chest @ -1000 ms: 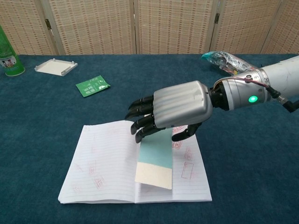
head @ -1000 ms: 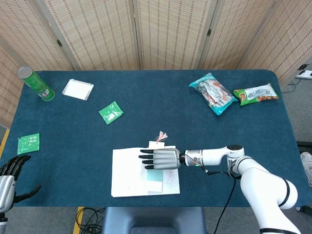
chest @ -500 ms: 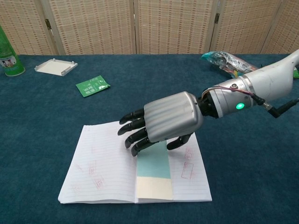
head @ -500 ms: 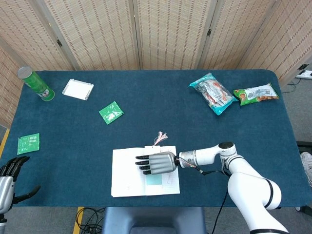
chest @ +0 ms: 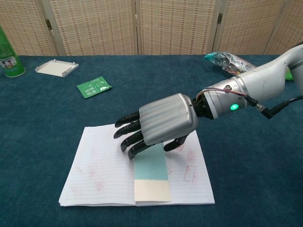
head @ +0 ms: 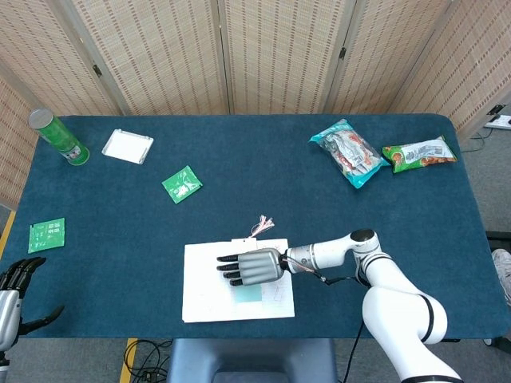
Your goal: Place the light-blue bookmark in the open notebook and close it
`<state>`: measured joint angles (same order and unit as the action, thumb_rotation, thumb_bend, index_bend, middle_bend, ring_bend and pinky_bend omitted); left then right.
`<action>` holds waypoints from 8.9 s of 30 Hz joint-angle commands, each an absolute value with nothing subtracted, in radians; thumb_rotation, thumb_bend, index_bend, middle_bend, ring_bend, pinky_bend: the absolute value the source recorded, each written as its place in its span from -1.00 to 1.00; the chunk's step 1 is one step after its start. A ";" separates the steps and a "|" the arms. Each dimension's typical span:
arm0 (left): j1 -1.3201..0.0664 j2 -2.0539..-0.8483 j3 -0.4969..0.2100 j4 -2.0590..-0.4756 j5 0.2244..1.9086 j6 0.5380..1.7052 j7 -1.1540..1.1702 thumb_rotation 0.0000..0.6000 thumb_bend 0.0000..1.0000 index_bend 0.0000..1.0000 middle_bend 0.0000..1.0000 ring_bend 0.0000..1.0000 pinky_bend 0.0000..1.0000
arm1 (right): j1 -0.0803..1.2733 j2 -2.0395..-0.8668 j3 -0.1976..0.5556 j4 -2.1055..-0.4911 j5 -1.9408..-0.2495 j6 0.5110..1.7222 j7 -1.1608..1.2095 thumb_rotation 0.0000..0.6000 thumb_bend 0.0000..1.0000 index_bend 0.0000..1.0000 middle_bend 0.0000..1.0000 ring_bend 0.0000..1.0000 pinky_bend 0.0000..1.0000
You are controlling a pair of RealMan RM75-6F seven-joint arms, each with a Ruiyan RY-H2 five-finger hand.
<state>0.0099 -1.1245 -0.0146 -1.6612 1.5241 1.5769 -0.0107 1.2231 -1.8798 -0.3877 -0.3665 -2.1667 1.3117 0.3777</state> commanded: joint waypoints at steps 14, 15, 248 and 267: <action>0.011 -1.126 -0.015 -1.660 1.525 1.574 -0.010 1.00 -0.65 -0.63 -0.60 -0.71 -0.56 | 1.209 -1.890 -0.414 -0.342 -2.151 1.332 0.382 1.00 -0.47 -0.39 -0.73 -0.99 -0.94; 0.011 -1.127 -0.014 -1.660 1.524 1.574 -0.011 1.00 -0.65 -0.63 -0.60 -0.71 -0.56 | 1.208 -1.890 -0.416 -0.341 -2.151 1.334 0.381 1.00 -0.47 -0.39 -0.73 -0.99 -0.94; -0.546 -1.790 0.066 -1.072 1.951 1.567 0.042 1.00 -0.26 -0.86 -0.70 -0.72 -0.56 | 0.480 -1.202 0.071 -1.296 -1.705 1.424 0.011 1.00 -0.51 -0.69 -0.76 -1.00 -1.00; -0.646 -1.852 0.076 -1.174 1.969 1.380 0.154 1.00 -0.26 -0.86 -0.70 -0.72 -0.56 | 0.464 -1.189 0.082 -1.292 -1.698 1.450 0.030 1.00 -0.51 -0.69 -0.76 -1.00 -1.00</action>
